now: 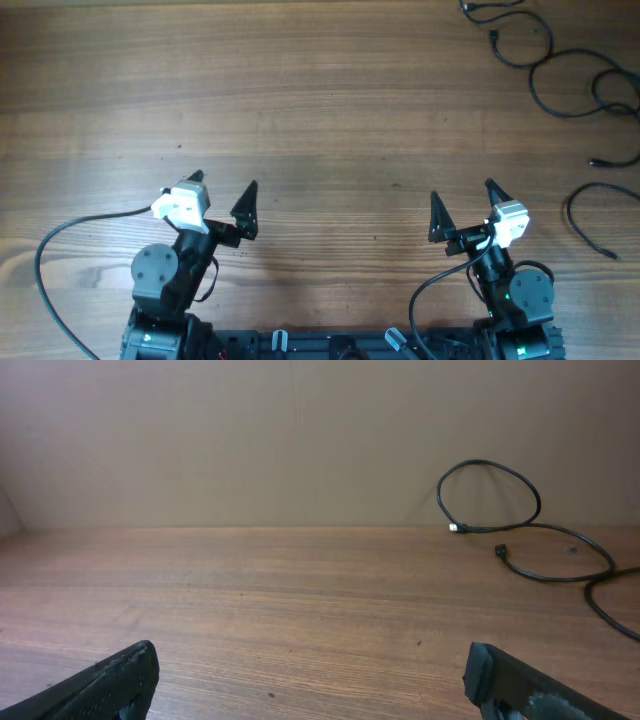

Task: Untangle cables

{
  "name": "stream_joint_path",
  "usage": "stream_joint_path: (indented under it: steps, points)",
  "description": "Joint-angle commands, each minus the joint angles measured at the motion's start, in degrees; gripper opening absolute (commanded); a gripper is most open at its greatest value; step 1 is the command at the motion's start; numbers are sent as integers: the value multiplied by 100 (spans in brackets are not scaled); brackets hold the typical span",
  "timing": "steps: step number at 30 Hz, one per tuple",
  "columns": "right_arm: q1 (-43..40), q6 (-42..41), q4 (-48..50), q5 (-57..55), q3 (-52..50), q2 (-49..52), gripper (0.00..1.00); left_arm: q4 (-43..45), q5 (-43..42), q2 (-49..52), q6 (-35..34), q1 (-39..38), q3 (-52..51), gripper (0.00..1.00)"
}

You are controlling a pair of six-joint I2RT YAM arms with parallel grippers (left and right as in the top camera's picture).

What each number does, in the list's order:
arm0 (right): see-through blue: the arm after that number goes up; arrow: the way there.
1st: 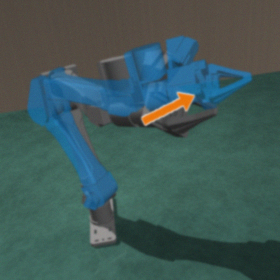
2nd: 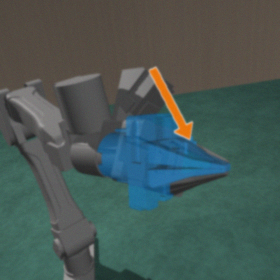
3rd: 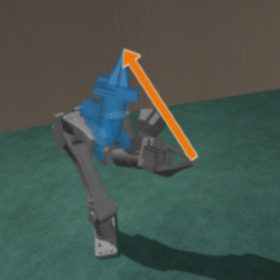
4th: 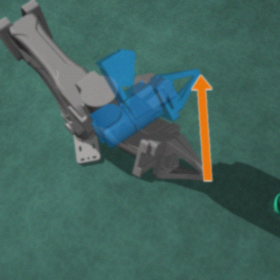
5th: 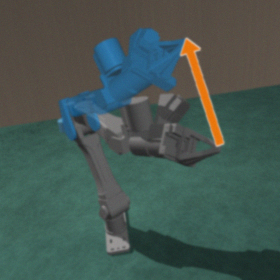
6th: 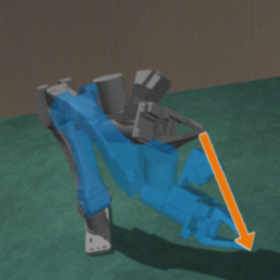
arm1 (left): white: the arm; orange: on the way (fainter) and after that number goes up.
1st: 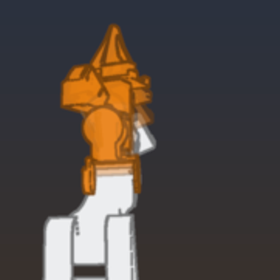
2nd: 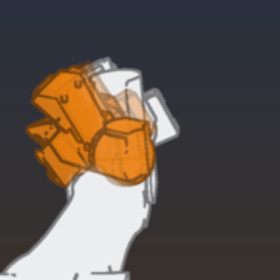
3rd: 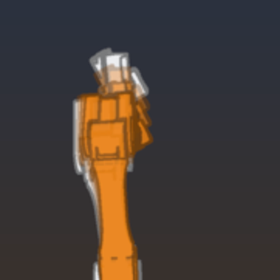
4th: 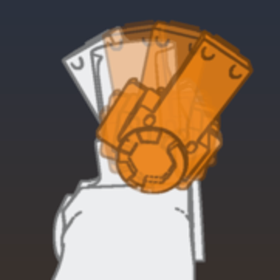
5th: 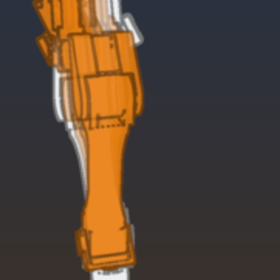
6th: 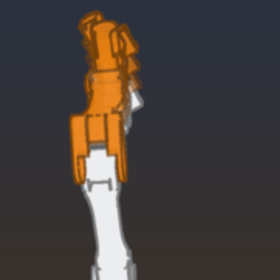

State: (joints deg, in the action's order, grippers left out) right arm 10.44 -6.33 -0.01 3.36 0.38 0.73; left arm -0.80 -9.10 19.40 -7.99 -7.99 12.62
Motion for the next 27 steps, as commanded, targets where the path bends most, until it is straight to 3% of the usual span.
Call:
stream_joint_path:
  steps: [1,9,27]
  points:
    - [-35,17,15,-33,-9,-52,100,155,-44,-634,330,444,-610,100]
    - [-35,17,15,-33,-9,-52,100,-299,107,-1893,330,863,-1231,100]
    - [-35,17,15,-33,-9,-52,100,-289,122,-1923,326,863,-1228,100]
